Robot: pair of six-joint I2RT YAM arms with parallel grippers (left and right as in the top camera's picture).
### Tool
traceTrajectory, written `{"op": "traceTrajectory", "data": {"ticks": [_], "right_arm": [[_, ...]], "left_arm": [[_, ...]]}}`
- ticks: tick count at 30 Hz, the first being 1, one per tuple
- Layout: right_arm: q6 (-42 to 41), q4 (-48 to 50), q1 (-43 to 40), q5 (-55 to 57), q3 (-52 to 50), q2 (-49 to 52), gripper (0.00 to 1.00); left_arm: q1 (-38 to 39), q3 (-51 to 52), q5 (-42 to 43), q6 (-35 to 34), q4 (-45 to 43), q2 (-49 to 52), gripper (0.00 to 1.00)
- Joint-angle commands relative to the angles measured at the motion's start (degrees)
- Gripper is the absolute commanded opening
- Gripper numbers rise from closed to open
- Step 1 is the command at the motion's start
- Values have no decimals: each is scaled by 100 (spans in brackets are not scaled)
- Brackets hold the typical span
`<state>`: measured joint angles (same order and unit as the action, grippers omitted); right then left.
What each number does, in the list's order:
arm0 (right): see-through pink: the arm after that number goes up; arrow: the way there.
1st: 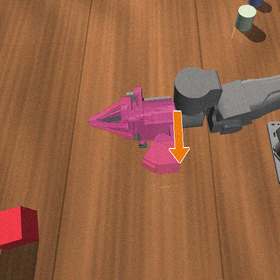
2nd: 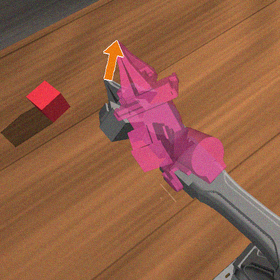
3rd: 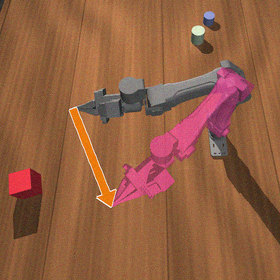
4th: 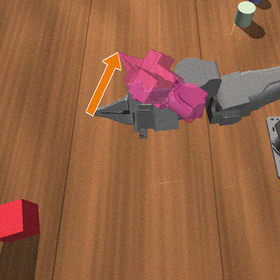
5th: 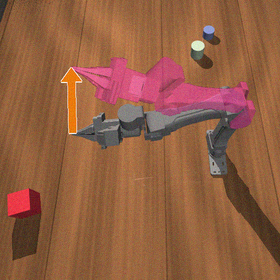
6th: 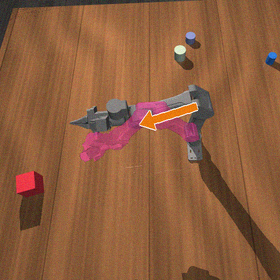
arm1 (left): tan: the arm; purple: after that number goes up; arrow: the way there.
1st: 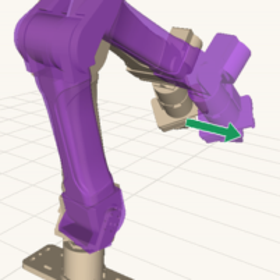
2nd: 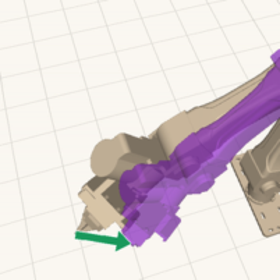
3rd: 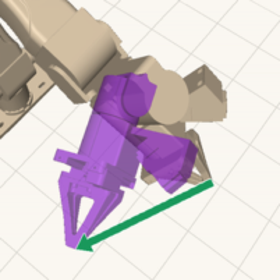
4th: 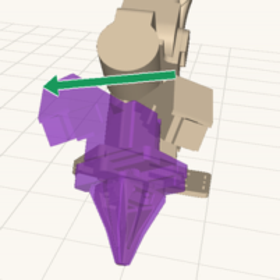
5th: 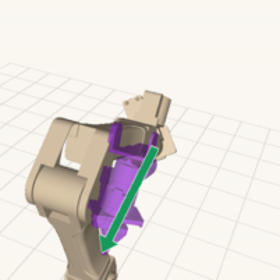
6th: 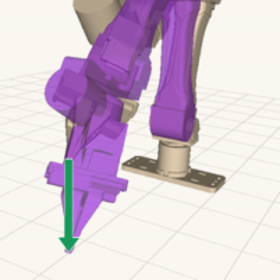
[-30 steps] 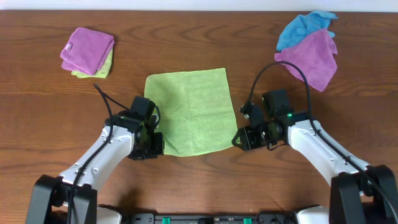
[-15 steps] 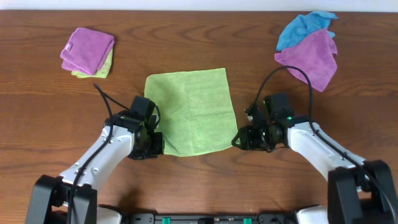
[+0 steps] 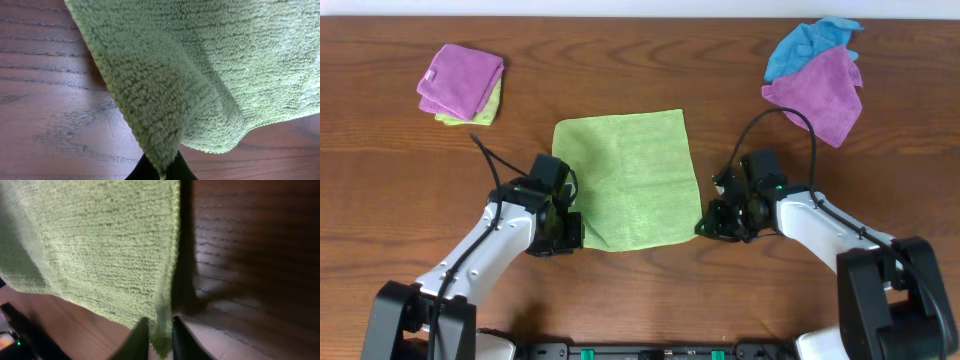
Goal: Fold the cloth
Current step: 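Grasp the cloth's near-right corner with the right gripper, then fold the near edge over toward the far edge with both grippers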
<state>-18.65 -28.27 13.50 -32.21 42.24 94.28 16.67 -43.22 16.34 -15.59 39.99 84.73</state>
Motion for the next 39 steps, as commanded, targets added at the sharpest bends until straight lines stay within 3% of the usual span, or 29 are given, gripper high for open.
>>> {"op": "traceTrajectory", "data": {"ticks": [1, 9, 20, 24, 32, 39], "right_arm": [[-48, -24, -35, -201, -24, 59, 2], [-31, -409, -35, -686, -24, -155, 1], [-4, -1510, -33, -225, -24, -2083, 1], [-66, -1578, -20, -225, -24, -2310, 1], [-715, 35, 94, 138, -24, -2131, 2], [-997, 1576, 116, 133, -11, -973, 2]], "left_arm": [[-2, -94, 24, 13, 2, -44, 6], [-2, -166, 634, -162, 175, -92, 6], [-2, -433, 254, -697, 1333, -1692, 6], [-2, -431, 251, -979, 1440, -1910, 6], [-68, -431, -522, -1547, 688, -1539, 6], [-525, -431, -485, -1657, -382, -400, 6]]}}
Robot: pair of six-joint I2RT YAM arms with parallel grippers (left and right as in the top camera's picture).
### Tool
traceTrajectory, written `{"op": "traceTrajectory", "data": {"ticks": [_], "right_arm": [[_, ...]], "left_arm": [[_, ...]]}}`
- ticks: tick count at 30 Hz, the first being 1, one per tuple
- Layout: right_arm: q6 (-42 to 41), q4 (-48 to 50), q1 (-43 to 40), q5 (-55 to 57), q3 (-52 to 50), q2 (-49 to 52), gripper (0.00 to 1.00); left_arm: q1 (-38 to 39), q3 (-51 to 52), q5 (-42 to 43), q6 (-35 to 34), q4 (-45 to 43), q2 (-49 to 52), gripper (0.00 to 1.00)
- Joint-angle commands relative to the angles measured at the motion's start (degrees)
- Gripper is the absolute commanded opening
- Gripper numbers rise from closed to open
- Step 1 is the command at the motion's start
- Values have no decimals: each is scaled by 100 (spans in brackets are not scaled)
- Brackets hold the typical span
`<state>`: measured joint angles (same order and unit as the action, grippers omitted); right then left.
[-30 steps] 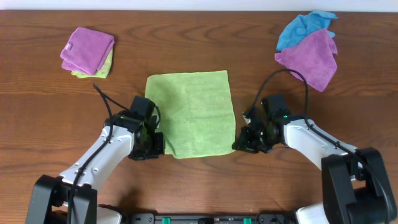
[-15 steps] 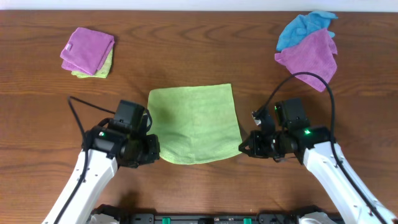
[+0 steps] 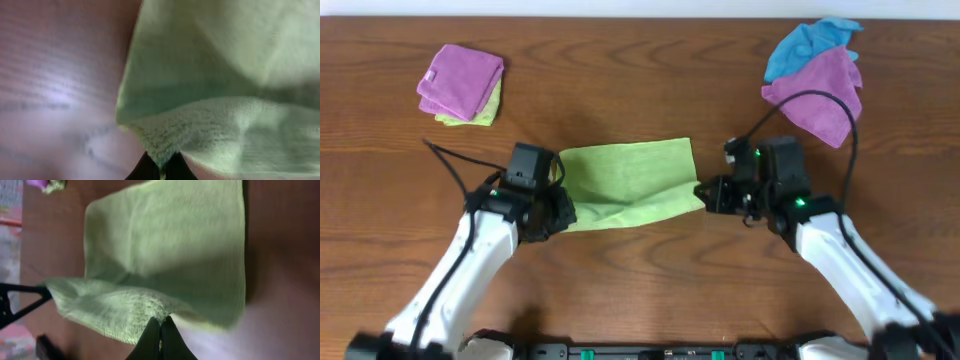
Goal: Fold the cloth
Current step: 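Fold the near edge over toward the far edge with both grippers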
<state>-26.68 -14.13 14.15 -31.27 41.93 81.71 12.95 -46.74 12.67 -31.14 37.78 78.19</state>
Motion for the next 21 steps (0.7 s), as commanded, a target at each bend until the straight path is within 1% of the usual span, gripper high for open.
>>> {"op": "traceTrajectory", "data": {"ticks": [1, 4, 7, 9, 13, 17, 21], "right_arm": [[-234, 417, 50, 39, 70, 485, 1], [-293, 741, 50, 44, 417, 955, 2], [-286, 739, 50, 42, 940, 1388, 1], [-286, 704, 50, 44, 1252, 1606, 2], [-337, 684, 50, 179, 1676, 1849, 2], [-455, 710, 50, 501, 1705, 1849, 1], [-455, 874, 50, 798, 1707, 1856, 1]], "left_arm": [[-247, -81, -74, -101, -339, 385, 6], [-564, -81, 122, -98, -887, 660, 6], [-846, -127, 647, -59, -1460, 874, 6], [-946, -240, 796, 20, -1681, 1021, 5], [-940, -782, 931, 358, -1749, 1443, 6], [-940, -1331, 1141, 575, -1746, 1906, 6], [-940, -1775, 1158, 675, -1705, 2332, 6]]}}
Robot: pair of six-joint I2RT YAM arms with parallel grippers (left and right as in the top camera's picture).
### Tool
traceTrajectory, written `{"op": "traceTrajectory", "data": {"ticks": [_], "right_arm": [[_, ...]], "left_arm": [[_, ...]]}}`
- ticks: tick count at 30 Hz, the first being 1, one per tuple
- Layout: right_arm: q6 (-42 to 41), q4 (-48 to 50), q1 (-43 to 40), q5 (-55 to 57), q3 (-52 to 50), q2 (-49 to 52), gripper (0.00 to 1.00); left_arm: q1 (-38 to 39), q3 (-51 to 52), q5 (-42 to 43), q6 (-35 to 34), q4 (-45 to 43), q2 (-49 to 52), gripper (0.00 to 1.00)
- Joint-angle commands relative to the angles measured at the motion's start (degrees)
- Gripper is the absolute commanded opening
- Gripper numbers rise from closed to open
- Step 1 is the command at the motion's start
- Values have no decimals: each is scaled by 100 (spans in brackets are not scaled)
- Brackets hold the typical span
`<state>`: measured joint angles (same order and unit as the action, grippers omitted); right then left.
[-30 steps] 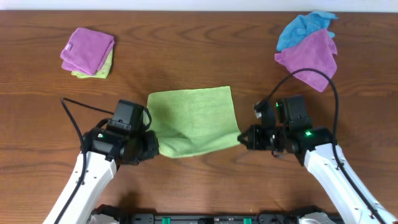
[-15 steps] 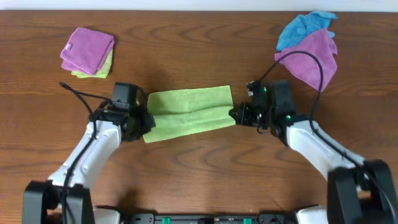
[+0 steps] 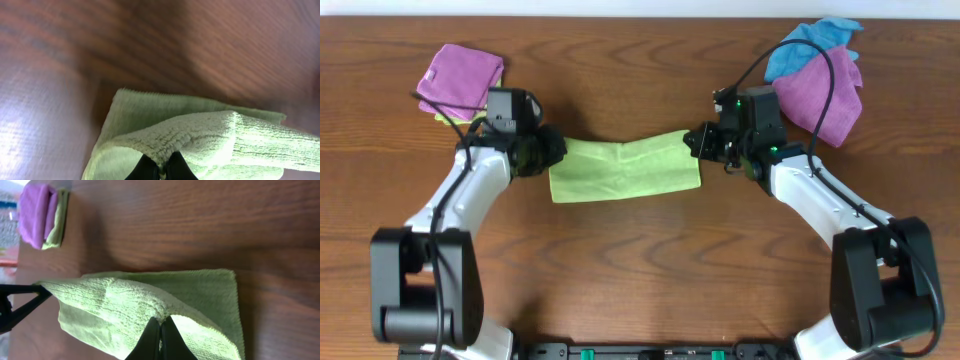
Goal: Fold the cloth
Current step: 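Fold the near edge over toward the far edge with both grippers, then lay the folded strip down and open the right gripper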
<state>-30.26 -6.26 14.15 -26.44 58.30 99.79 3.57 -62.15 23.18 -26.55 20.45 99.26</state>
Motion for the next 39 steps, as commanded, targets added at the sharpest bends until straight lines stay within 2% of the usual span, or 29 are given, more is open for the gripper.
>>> {"op": "traceTrajectory", "data": {"ticks": [1, 4, 12, 25, 26, 27, 29, 31, 34, 37, 39], "right_arm": [[-96, 151, 44, 354, 70, 57, 1], [-96, 199, 39, 352, 72, 63, 2], [-96, -807, 39, -83, 72, 61, 1], [-94, -1075, 39, -81, 72, 61, 2], [-92, -1080, 42, -83, 72, 61, 7], [-85, -1093, 42, -83, 72, 61, 19], [-57, -1104, 39, -85, 72, 61, 40], [-52, -1088, 39, -133, 74, 59, 54], [7, -1062, 2, -267, 103, 0, 65], [179, -1080, -42, -297, 175, -146, 68], [256, -1067, -66, -291, 225, -321, 73]], "left_arm": [[-2, -306, 107, 219, 28, 302, 5], [-2, -476, 175, 269, 133, 496, 5], [-2, -516, 177, 531, 1620, 507, 6], [-2, -516, 66, 577, 2201, 507, 6], [-2, -516, 68, 577, 2223, 507, 6], [-2, -516, 72, 577, 2264, 507, 6], [-2, -516, 87, 579, 2367, 505, 34], [-2, -522, 85, 579, 2428, 472, 36], [-2, -579, 107, 608, 2457, 234, 42], [-2, -662, 103, 758, 2452, -122, 45], [-2, -680, 94, 892, 2363, -407, 50]]}}
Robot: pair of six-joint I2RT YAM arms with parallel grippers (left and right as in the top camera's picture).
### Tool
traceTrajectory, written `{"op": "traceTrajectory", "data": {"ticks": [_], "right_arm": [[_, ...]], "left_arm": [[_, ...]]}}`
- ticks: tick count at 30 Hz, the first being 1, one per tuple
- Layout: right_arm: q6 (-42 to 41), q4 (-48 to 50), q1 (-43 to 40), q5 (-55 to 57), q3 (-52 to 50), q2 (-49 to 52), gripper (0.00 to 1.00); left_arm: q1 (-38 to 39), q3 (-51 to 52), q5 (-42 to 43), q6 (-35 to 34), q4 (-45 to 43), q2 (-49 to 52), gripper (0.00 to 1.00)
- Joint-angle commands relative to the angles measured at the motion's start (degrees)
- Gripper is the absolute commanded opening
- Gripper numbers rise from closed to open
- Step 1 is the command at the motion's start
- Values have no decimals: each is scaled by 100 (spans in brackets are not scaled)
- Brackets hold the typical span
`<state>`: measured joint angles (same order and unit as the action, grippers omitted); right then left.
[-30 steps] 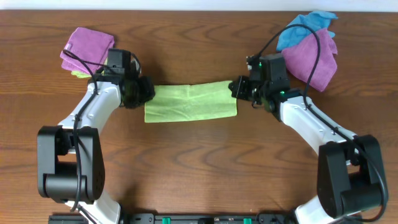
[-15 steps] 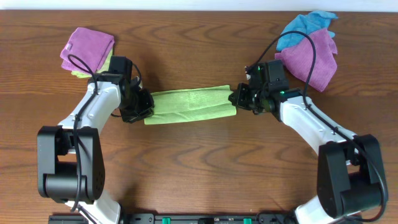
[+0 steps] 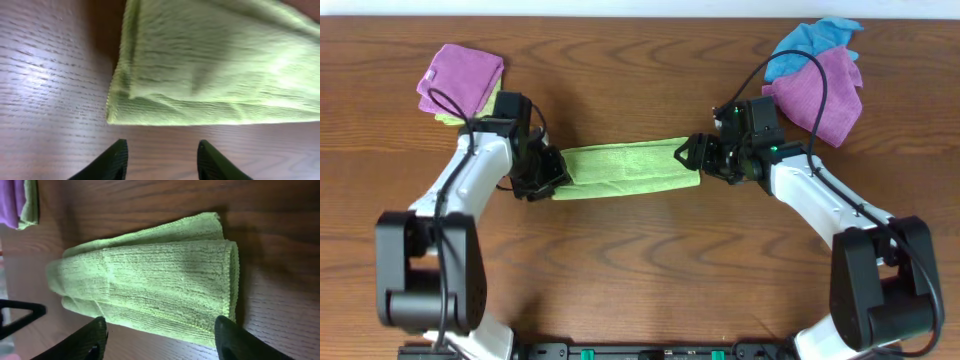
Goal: Fold the cloth
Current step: 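Lay the folded strip down and open the right gripper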
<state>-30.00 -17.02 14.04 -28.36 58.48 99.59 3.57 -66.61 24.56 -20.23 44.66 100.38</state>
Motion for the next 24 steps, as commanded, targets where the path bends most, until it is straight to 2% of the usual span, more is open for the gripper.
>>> {"op": "traceTrajectory", "data": {"ticks": [1, 2, 3, 4, 5, 6, 11, 24], "right_arm": [[284, 11, -57, -63, 236, -380, 73], [337, 9, -57, 4, 273, -461, 68], [396, 26, -39, 85, 302, -540, 51], [396, 35, -15, 162, 315, -577, 16], [393, 48, 11, 236, 326, -597, 1], [396, 57, 48, 297, 326, -595, 1], [442, -24, 275, 935, 323, -470, 1], [638, -85, 378, 1233, 323, -374, 1]], "left_arm": [[0, -234, -68, 319, -120, -640, 54], [4, -234, -74, 382, -192, -758, 54], [22, -234, -101, 452, -289, -857, 51], [37, -234, -127, 509, -367, -903, 34], [70, -232, -243, 529, -466, -909, 15], [116, -229, -435, 527, -555, -887, 6], [402, -223, -1338, 527, -730, -494, 6], [706, -221, -1773, 345, -1176, 929, 6]]}}
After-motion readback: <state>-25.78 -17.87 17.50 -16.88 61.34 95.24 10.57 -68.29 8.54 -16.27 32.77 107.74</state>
